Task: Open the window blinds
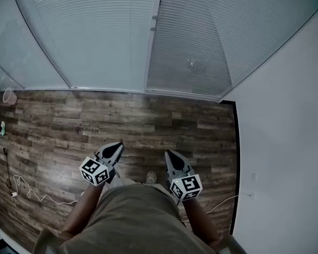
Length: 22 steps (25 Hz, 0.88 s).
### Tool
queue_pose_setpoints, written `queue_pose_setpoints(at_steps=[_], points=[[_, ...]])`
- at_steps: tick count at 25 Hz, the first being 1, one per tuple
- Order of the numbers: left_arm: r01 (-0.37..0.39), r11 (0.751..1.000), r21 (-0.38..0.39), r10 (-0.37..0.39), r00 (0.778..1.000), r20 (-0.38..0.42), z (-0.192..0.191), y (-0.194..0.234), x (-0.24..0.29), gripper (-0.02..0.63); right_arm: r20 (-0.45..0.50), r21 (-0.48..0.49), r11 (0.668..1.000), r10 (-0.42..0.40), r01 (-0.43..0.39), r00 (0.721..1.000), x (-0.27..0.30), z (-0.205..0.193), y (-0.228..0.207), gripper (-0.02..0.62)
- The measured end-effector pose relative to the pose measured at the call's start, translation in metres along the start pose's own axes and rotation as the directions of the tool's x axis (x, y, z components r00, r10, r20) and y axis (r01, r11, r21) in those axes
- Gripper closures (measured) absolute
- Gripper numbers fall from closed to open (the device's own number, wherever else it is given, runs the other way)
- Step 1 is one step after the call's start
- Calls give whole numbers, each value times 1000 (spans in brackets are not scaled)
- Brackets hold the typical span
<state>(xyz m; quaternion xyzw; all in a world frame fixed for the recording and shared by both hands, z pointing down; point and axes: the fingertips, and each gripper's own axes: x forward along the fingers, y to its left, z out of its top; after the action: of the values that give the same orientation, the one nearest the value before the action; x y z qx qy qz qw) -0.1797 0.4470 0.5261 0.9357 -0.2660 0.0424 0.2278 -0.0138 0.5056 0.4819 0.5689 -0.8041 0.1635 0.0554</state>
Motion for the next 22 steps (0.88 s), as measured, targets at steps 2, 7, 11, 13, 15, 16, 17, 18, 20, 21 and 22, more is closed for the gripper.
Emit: queue_pose_setpoints(at_steps=[2, 7, 11, 13, 15, 16, 17, 18, 20, 21, 22], points=[[-2, 1000, 2, 2, 1000, -2, -4, -12, 5, 595, -5, 5, 1000, -1, 1, 1000, -11, -4, -8, 591], [-13, 1000, 8, 13, 1000, 1, -19, -36, 23, 595, -23, 40, 999, 2, -1, 1000, -30, -20, -36, 591], [-30, 999, 18, 30, 1000, 7, -22, -52, 29, 595, -32, 52, 998, 31, -30, 999, -40, -21, -45, 590], [-43, 999, 21, 42, 999, 12, -24, -55, 33, 595, -41, 52, 998, 36, -34, 998, -41, -22, -51, 584], [-56, 998, 21, 56, 998, 17, -24, -57, 37, 595, -42, 39, 998, 46, -44, 998, -42, -20, -57, 577], [-63, 998, 21, 63, 998, 21, -23, -58, 39, 595, -40, 31, 998, 54, -52, 998, -42, -18, -59, 575], [-70, 997, 21, 70, 997, 24, -22, -59, 42, 595, -38, 23, 998, 62, -61, 997, -43, -16, -61, 574], [-78, 997, 22, 77, 997, 27, -22, -61, 44, 595, -35, 17, 997, 72, -71, 997, -44, -15, -64, 571], [-94, 995, 27, 93, 995, 35, -23, -67, 48, 595, -31, 13, 995, 95, -95, 995, -48, -16, -69, 563], [-100, 995, 31, 99, 994, 40, -25, -72, 50, 595, -27, 13, 994, 109, -109, 994, -51, -18, -70, 560], [-103, 994, 33, 101, 994, 46, -26, -76, 51, 595, -22, 13, 992, 123, -123, 992, -54, -19, -71, 555]])
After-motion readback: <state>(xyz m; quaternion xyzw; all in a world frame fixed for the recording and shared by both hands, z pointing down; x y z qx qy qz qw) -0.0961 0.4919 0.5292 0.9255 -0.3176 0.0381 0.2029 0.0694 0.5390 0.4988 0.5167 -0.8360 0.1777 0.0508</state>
